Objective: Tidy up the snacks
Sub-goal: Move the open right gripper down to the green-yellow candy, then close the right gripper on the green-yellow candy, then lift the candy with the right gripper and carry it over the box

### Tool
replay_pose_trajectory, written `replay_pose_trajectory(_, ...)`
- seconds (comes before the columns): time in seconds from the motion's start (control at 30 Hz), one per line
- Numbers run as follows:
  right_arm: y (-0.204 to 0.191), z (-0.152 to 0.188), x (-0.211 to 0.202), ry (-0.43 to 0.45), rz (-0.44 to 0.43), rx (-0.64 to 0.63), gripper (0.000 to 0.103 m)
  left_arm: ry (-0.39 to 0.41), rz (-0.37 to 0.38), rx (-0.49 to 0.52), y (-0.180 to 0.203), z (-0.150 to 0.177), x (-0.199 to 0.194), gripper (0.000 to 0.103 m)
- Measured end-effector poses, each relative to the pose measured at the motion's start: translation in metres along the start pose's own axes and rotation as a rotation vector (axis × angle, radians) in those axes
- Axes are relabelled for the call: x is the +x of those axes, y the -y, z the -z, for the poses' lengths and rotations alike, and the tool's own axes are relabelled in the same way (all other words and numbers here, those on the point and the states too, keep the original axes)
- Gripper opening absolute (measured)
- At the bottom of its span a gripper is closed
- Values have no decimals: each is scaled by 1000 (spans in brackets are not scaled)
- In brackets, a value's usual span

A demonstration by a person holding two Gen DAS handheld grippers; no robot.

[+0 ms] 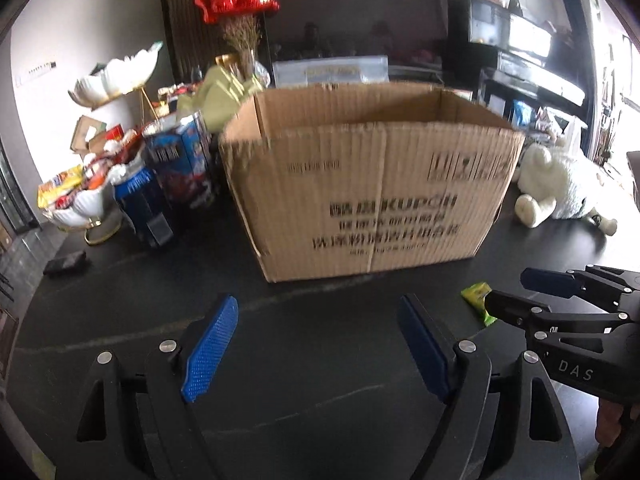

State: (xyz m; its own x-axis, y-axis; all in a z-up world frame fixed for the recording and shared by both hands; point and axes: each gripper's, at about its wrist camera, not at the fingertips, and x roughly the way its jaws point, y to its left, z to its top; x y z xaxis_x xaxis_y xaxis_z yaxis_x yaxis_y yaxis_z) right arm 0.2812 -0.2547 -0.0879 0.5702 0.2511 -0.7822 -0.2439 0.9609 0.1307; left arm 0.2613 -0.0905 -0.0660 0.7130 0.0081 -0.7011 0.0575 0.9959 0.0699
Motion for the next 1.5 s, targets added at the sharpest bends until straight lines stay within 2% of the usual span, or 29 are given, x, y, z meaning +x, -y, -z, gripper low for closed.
replay_pose_trajectory(0.37,6,8,26,-66,18,20,46,-108,58,13,14,20,37,82)
replay_pose_trajectory(0.6,6,8,35,-86,32,13,40,-132,74,12,17,27,45,82)
replay_pose_trajectory(0.67,7,8,37,-91,35,16,36,-135,74,13,17,29,46,82)
replay_pose_trajectory(0.83,10,8,45,-108,40,21,34,-140,77,8,17,30,48,82)
replay_pose_trajectory(0.87,11,8,46,-110,41,22,30,-140,78,8,16,30,48,82)
replay_pose_trajectory(1.07,10,9,47,-101,50,15,25,-137,73,8,15,30,48,82)
replay_pose_trajectory(1.1,10,9,46,-95,51,16,23,-137,72,7,14,30,48,82)
replay_pose_trajectory(1.13,9,9,45,-92,51,15,17,-135,69,7,14,29,47,82)
replay_pose_trajectory(1.5,-2,10,30,-50,34,0,12,-99,42,-2,7,21,31,82)
